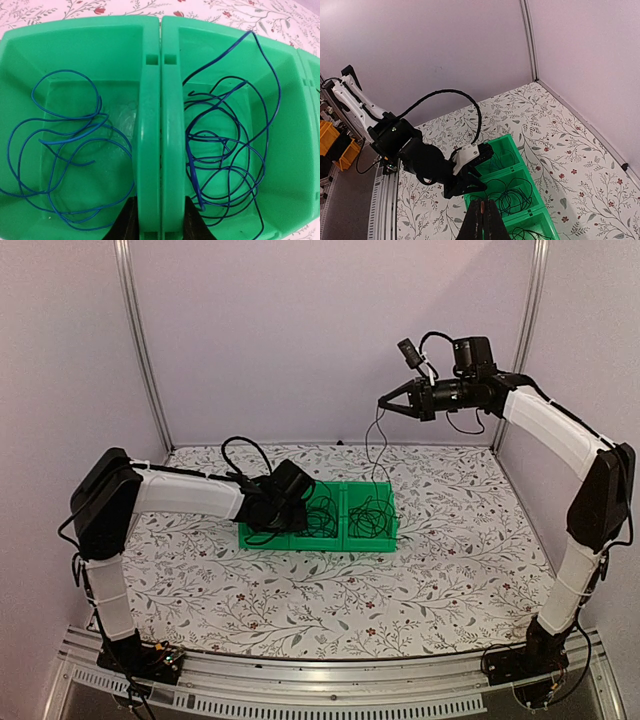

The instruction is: Untangle the cables

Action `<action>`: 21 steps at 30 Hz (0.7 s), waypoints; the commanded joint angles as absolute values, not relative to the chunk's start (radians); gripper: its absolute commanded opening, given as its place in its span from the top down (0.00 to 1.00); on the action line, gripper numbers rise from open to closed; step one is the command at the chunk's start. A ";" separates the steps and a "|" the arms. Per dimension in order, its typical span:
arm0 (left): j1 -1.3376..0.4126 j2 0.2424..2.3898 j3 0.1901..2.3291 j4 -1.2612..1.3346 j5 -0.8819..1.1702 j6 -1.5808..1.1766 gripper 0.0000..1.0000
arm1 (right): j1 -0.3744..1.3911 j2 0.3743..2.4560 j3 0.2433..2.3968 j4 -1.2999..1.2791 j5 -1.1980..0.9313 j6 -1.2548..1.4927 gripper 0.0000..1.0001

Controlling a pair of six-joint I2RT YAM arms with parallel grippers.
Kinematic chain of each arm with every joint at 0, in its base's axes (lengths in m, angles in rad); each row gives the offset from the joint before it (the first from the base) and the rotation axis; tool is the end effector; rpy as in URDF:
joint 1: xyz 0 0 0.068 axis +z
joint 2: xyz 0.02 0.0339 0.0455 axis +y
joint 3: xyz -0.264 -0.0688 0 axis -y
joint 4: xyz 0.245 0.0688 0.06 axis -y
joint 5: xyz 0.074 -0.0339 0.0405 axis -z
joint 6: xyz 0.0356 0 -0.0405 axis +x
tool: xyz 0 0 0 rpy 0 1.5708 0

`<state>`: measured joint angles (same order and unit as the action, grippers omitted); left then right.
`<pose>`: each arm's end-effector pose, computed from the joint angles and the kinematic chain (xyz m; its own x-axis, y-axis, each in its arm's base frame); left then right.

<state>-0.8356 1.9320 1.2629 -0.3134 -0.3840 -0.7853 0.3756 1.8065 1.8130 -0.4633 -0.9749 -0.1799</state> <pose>0.2796 -0.2893 0.1665 -0.7822 -0.1124 -0.6128 -0.0068 0.9851 -0.1720 0.3712 0.1780 0.3903 -0.2432 -0.2039 -0.9483 -0.9558 0.2167 0.1986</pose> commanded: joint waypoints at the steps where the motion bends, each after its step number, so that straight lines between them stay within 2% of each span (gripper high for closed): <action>1: -0.847 1.980 1.254 -0.314 -0.287 -0.855 0.79 | 0.382 1.787 1.847 -0.494 -0.987 -0.161 1.00; 8: -0.846 1.982 1.249 -0.312 -0.298 -0.849 0.78 | 0.374 1.773 1.786 -0.683 -0.789 -0.291 1.00; 13: -0.848 1.985 1.253 -0.320 -0.297 -0.854 0.78 | 0.351 1.778 1.704 -0.743 -0.744 -0.382 1.00; 21: -0.845 1.989 1.256 -0.327 -0.310 -0.850 0.76 | 0.351 1.749 1.836 -0.932 -0.735 -0.450 1.00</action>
